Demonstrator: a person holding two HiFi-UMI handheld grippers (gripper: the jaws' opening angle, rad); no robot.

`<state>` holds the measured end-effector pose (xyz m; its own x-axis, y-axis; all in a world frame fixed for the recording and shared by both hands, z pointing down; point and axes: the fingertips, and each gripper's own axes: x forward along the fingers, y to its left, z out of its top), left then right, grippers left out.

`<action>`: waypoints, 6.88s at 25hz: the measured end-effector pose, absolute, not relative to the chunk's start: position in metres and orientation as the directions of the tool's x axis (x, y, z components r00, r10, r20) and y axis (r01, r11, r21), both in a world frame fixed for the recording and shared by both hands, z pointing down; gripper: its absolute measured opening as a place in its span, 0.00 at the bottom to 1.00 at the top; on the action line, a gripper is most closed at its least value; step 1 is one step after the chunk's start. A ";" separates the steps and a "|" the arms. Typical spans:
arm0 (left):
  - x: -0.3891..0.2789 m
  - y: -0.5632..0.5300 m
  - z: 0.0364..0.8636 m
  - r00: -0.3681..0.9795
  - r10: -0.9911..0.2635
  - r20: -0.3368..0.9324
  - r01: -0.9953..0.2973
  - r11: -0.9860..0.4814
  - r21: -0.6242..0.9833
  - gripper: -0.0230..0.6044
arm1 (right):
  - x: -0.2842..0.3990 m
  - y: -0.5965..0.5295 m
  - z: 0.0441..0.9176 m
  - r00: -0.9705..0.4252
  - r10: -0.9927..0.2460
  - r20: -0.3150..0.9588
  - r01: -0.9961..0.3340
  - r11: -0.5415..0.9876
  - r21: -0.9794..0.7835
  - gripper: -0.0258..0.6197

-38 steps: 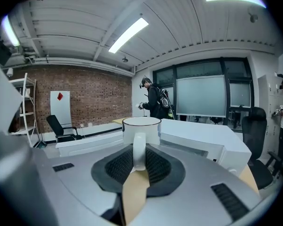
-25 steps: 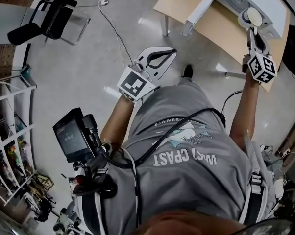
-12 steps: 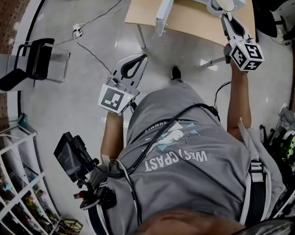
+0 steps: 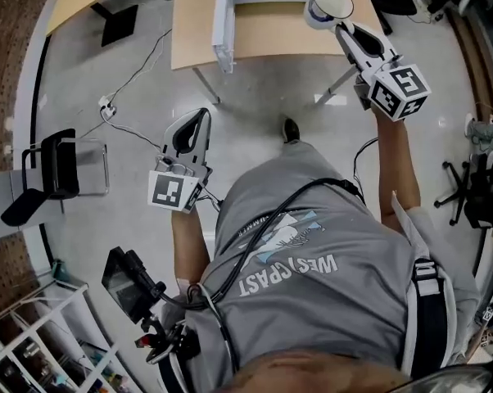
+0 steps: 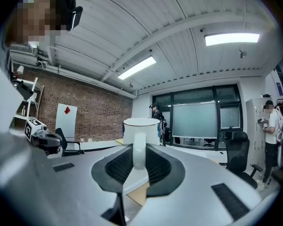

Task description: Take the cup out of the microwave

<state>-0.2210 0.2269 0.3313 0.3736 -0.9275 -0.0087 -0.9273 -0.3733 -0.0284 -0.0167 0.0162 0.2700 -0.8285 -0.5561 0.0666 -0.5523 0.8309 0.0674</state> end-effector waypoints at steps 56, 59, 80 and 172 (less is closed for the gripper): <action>-0.117 -0.078 0.379 0.389 -0.907 0.160 -0.921 -0.389 0.032 0.11 | 0.172 -0.296 0.356 -0.697 -0.688 0.201 -0.712 0.698 -0.076 0.14; -0.115 -0.090 0.383 0.376 -0.910 0.174 -0.926 -0.375 0.036 0.11 | 0.174 -0.320 0.365 -0.697 -0.685 0.211 -0.711 0.699 -0.081 0.14; -0.093 -0.142 0.409 0.322 -0.908 0.269 -0.946 -0.320 0.052 0.11 | 0.189 -0.473 0.452 -0.651 -0.688 0.321 -0.742 0.665 -0.079 0.14; -0.078 -0.165 0.486 0.318 -0.823 0.471 -0.946 -0.308 0.100 0.11 | 0.138 -0.602 0.727 -0.639 -0.607 0.473 -0.728 0.676 -0.115 0.15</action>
<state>-0.0776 -0.1648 0.4860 0.3176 -0.8229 0.4711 -0.9461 -0.3080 0.0998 0.1381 -0.6017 0.7265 -0.6388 -0.6071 0.4727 -0.7276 0.6763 -0.1147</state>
